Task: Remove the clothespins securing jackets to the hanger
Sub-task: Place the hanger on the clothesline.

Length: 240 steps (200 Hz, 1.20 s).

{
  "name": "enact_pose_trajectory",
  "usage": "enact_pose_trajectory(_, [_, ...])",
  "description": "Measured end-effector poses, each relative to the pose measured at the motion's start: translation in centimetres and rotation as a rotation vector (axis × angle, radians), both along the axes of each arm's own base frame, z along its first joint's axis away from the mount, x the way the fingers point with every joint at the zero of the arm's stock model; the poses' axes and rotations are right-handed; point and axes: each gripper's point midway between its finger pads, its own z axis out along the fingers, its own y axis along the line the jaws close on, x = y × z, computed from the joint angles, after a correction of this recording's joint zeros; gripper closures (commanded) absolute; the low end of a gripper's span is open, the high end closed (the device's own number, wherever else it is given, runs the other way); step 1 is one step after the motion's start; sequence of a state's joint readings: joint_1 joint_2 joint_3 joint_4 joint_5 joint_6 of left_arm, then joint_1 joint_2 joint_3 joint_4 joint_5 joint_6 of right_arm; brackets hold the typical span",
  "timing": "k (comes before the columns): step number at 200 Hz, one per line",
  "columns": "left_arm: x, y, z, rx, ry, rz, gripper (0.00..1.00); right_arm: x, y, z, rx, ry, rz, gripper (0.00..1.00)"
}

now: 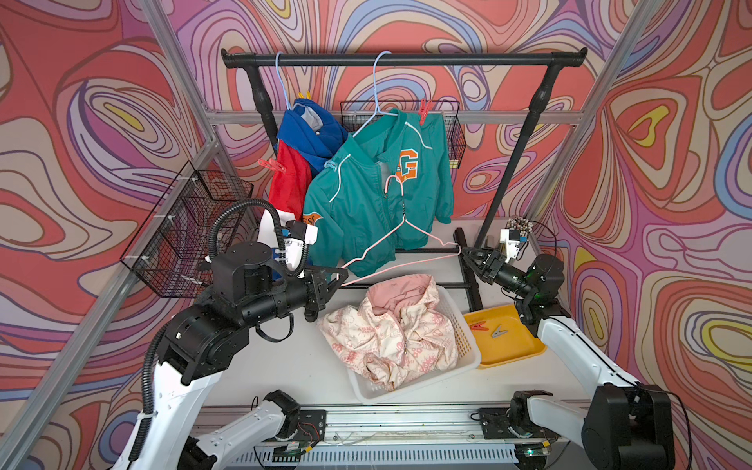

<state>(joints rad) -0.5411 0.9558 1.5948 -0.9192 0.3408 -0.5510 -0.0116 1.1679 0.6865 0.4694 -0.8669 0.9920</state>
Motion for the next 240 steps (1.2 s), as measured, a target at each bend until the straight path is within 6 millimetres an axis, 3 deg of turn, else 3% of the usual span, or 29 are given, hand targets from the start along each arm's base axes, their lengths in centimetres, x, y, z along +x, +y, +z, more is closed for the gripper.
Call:
enact_pose_trajectory(44, [-0.3,-0.2,0.2,-0.018,0.01,-0.015,1.0,0.7,0.1,-0.1,0.022,-0.002,0.009,0.23])
enact_pose_trajectory(104, [-0.1,-0.4,-0.1,-0.03,0.022,-0.014,1.0,0.8,0.4,2.3,0.102,-0.072,0.045,0.5])
enact_pose_trajectory(149, [0.1,-0.4,-0.6,-0.025,0.03,-0.012,1.0,0.7,0.4,3.0,0.131,-0.087,0.057,0.58])
enact_pose_trajectory(178, [0.1,-0.4,-1.1,-0.021,0.037,-0.009,1.0,0.6,0.3,3.3,0.156,-0.086,0.058,0.76])
enact_pose_trajectory(206, [0.2,0.2,-1.9,-0.013,0.053,0.024,1.0,0.4,0.1,4.4,0.191,-0.115,0.06,1.0])
enact_pose_trajectory(240, [0.4,1.3,-2.6,0.025,0.053,0.074,0.6,-0.4,0.1,6.1,0.247,-0.14,0.085,1.0])
